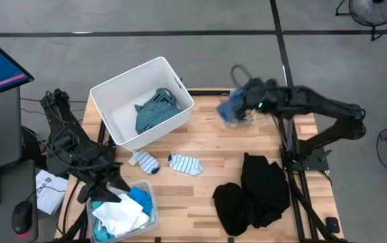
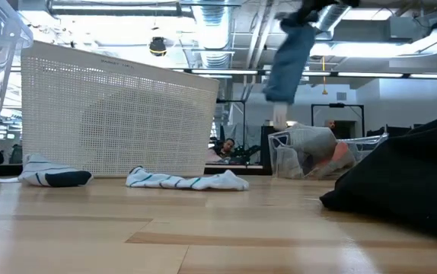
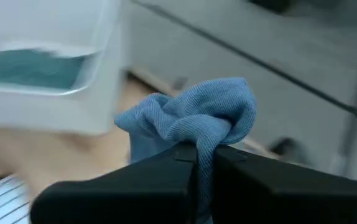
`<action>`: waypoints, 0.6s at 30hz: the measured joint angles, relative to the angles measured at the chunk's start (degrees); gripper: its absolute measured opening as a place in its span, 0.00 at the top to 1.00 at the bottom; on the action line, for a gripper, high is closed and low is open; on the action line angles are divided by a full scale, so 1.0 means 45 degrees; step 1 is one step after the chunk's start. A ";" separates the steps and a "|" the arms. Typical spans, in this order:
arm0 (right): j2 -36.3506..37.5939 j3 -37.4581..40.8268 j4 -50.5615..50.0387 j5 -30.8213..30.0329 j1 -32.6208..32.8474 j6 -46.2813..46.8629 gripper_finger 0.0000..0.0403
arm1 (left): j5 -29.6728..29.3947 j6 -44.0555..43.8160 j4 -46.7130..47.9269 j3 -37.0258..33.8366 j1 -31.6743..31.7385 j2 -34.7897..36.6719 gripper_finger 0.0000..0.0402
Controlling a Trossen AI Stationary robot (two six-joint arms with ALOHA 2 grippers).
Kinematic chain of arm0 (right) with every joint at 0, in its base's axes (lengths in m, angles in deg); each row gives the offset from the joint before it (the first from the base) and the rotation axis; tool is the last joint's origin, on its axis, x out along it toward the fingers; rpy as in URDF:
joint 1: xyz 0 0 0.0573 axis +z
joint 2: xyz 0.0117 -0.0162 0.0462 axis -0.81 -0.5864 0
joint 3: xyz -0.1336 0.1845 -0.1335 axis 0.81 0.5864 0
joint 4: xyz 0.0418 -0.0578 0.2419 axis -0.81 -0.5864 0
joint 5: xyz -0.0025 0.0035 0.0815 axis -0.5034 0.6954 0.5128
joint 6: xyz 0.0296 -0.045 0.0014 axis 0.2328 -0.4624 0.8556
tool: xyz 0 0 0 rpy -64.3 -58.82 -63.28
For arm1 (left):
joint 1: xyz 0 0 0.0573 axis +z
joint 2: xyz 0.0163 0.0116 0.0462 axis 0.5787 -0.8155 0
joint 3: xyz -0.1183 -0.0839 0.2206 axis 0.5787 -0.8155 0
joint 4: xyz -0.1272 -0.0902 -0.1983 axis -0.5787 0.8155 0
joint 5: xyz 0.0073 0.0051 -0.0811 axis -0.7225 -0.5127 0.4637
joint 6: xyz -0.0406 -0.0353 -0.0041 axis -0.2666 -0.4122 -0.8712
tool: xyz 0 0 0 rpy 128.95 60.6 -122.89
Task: Pick & Place Cloths
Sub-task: Put the blue sock into the top transparent bin
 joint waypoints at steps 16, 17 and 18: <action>-0.0519 0.2965 -0.1088 0.0139 -0.5298 -0.1329 1.00 | -0.2561 0.0281 -0.0112 0.0000 0.0000 -0.0240 0.26; -0.0585 0.3499 -0.0600 0.0462 -0.5456 -0.1332 1.00 | -0.2556 0.0281 -0.0112 0.0000 0.0000 -0.0240 0.26; -0.0619 0.4064 -0.0036 0.0875 -0.5632 -0.1381 1.00 | -0.2561 0.0281 -0.0109 0.0000 0.0000 -0.0248 0.26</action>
